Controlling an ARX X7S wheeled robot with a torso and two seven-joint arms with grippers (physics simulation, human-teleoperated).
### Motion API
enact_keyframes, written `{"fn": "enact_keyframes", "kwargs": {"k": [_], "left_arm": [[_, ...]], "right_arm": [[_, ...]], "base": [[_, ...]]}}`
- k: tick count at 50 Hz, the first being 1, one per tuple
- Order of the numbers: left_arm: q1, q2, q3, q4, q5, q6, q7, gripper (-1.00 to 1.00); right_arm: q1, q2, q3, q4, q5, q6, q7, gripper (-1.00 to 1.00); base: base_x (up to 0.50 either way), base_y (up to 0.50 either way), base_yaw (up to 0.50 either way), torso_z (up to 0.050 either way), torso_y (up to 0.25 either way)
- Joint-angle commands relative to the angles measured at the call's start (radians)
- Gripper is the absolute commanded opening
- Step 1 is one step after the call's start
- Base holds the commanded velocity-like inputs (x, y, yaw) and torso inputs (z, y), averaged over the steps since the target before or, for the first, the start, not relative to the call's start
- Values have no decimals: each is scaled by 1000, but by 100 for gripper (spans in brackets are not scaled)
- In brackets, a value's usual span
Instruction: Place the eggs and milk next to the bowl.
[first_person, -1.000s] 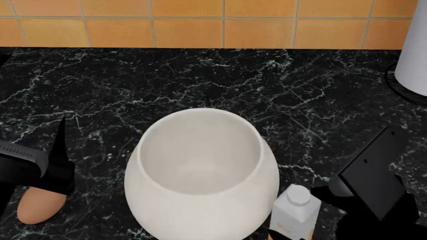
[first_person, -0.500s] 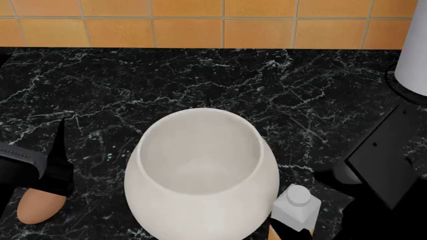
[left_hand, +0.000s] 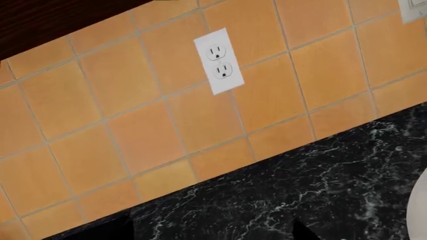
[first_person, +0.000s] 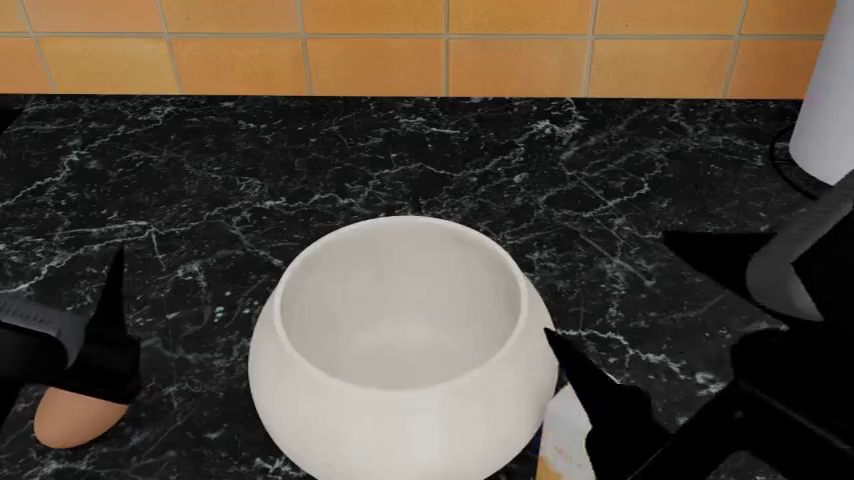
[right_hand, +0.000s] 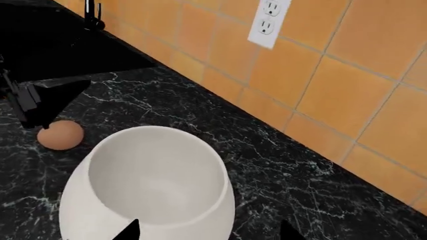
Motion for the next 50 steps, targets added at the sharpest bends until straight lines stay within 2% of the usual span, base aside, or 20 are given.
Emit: {"fn": "enact_keyframes", "kwargs": {"k": [1, 12, 16, 24, 36, 50], "left_arm": [[0, -5, -28, 35, -50, -68, 37, 100], [-12, -50, -19, 61, -71, -149, 73, 100], [-16, -67, -13, 57, -78, -172, 90, 100], [-27, -107, 2, 55, -101, -229, 135, 100], [-2, -181, 11, 42, -143, -282, 217, 100], [63, -252, -18, 27, -193, -268, 303, 100]], "right_arm": [[23, -75, 190, -54, 92, 32, 190, 100], [16, -92, 326, -73, 139, 89, 394, 100], [-8, -95, 367, -82, 138, 87, 424, 100], [-87, -104, 462, -115, 145, 76, 443, 100], [-160, -98, 535, -136, 168, 74, 440, 100], [-187, -97, 523, -131, 158, 60, 441, 100]], "base": [[0, 0, 0, 0, 0], [0, 0, 0, 0, 0], [0, 0, 0, 0, 0], [0, 0, 0, 0, 0], [0, 0, 0, 0, 0], [0, 0, 0, 0, 0]]}}
